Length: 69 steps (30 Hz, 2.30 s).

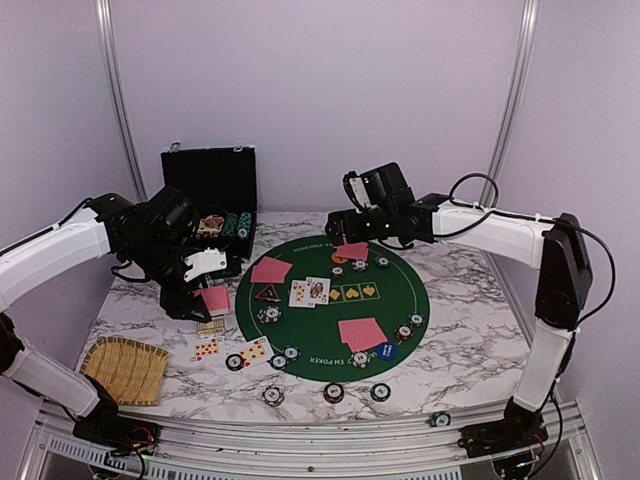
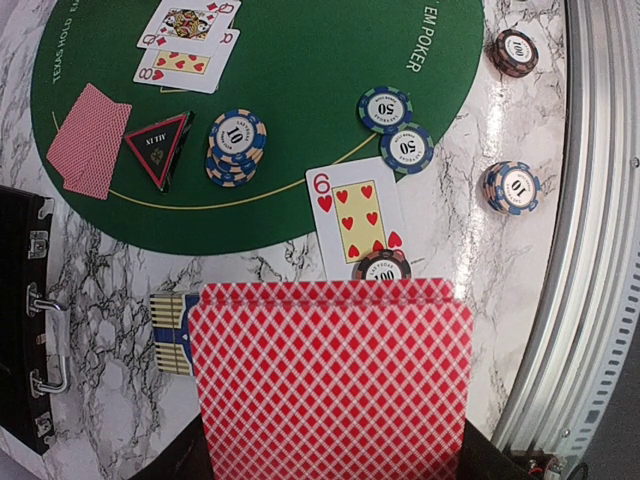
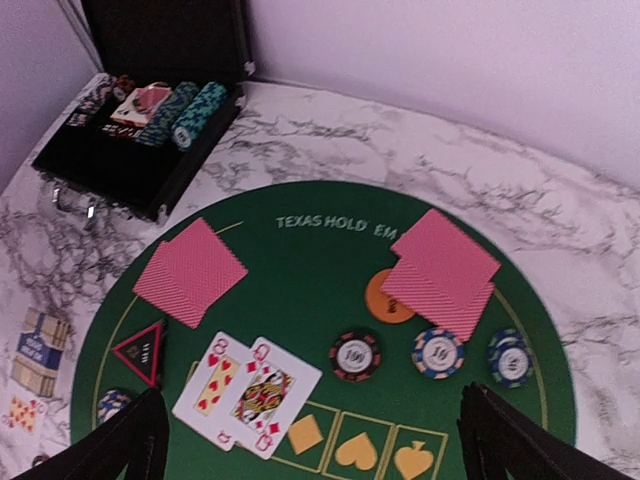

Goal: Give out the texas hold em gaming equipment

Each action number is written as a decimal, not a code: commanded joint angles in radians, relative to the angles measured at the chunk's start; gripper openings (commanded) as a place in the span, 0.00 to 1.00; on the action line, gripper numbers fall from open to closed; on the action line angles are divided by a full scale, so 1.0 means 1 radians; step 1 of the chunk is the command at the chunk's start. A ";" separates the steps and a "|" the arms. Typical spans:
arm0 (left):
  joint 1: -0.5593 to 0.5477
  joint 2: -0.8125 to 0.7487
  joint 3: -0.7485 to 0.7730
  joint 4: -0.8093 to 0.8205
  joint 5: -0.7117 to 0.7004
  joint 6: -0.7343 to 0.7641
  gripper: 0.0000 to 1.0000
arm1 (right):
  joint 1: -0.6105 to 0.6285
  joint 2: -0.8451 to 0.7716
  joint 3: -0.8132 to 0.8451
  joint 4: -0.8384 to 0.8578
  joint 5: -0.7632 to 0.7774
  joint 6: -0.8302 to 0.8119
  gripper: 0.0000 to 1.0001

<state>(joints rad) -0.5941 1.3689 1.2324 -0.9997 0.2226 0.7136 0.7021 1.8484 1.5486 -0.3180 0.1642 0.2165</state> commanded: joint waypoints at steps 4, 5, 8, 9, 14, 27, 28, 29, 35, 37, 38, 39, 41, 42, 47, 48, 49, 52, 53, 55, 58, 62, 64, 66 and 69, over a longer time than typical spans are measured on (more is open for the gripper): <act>0.005 -0.022 0.030 -0.013 0.005 -0.005 0.00 | 0.016 0.013 -0.035 0.098 -0.533 0.329 0.99; 0.005 -0.021 0.031 -0.013 0.005 -0.005 0.00 | 0.020 0.021 -0.048 0.117 -0.562 0.359 0.99; 0.006 -0.021 0.033 -0.013 0.005 -0.006 0.00 | 0.047 0.028 -0.085 0.199 -0.621 0.427 0.99; 0.006 -0.021 0.033 -0.013 0.004 -0.006 0.00 | 0.060 0.030 -0.091 0.225 -0.631 0.442 0.99; 0.006 -0.017 0.037 -0.013 0.006 -0.006 0.00 | 0.106 0.070 -0.085 0.293 -0.689 0.550 0.99; 0.005 -0.012 0.045 -0.012 0.013 -0.009 0.00 | 0.186 0.168 -0.059 0.465 -0.776 0.738 0.99; 0.005 -0.013 0.045 -0.012 0.013 -0.010 0.00 | 0.192 0.176 -0.059 0.484 -0.781 0.756 0.99; 0.006 -0.013 0.045 -0.011 0.012 -0.011 0.00 | 0.198 0.180 -0.060 0.504 -0.785 0.770 0.99; 0.005 -0.012 0.052 -0.012 0.017 -0.012 0.00 | 0.221 0.198 -0.061 0.580 -0.798 0.824 0.99; 0.005 -0.011 0.050 -0.013 0.015 -0.013 0.00 | 0.224 0.206 -0.061 0.599 -0.806 0.840 0.99; 0.005 -0.011 0.050 -0.011 0.016 -0.014 0.00 | 0.226 0.209 -0.061 0.607 -0.809 0.845 0.99; 0.005 -0.011 0.050 -0.011 0.016 -0.014 0.00 | 0.228 0.213 -0.059 0.612 -0.813 0.849 0.99; 0.006 -0.012 0.050 -0.011 0.017 -0.014 0.00 | 0.230 0.221 -0.059 0.621 -0.820 0.857 0.99; 0.005 -0.013 0.049 -0.011 0.016 -0.014 0.00 | 0.232 0.224 -0.059 0.627 -0.825 0.862 0.99; 0.005 -0.010 0.055 -0.010 0.016 -0.015 0.00 | 0.246 0.249 -0.048 0.638 -0.844 0.880 0.99; 0.005 -0.008 0.057 -0.010 0.017 -0.017 0.00 | 0.250 0.254 -0.042 0.642 -0.847 0.882 0.99; 0.005 -0.006 0.057 -0.010 0.018 -0.017 0.00 | 0.254 0.259 -0.036 0.645 -0.851 0.884 0.99; 0.005 -0.003 0.060 -0.009 0.023 -0.020 0.00 | 0.265 0.274 -0.021 0.658 -0.860 0.896 0.99; 0.005 -0.002 0.060 -0.010 0.024 -0.020 0.00 | 0.270 0.280 -0.013 0.662 -0.863 0.901 0.99; 0.005 0.000 0.061 -0.010 0.024 -0.020 0.00 | 0.277 0.294 0.002 0.669 -0.870 0.911 0.99; 0.005 0.003 0.062 -0.008 0.024 -0.020 0.00 | 0.286 0.316 0.027 0.677 -0.875 0.923 0.99; 0.005 0.007 0.066 -0.007 0.028 -0.022 0.00 | 0.301 0.356 0.073 0.691 -0.887 0.941 0.99; 0.005 0.008 0.067 -0.007 0.028 -0.022 0.00 | 0.306 0.385 0.103 0.685 -0.894 0.947 0.99; 0.005 0.008 0.069 -0.007 0.029 -0.022 0.00 | 0.311 0.411 0.133 0.685 -0.901 0.956 0.99; 0.005 0.007 0.070 -0.007 0.029 -0.022 0.00 | 0.315 0.440 0.169 0.693 -0.907 0.969 0.99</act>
<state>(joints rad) -0.5945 1.3731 1.2678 -0.9997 0.2276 0.6975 1.0027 2.2486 1.6485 0.3443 -0.7212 1.1584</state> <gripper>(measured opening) 0.654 0.990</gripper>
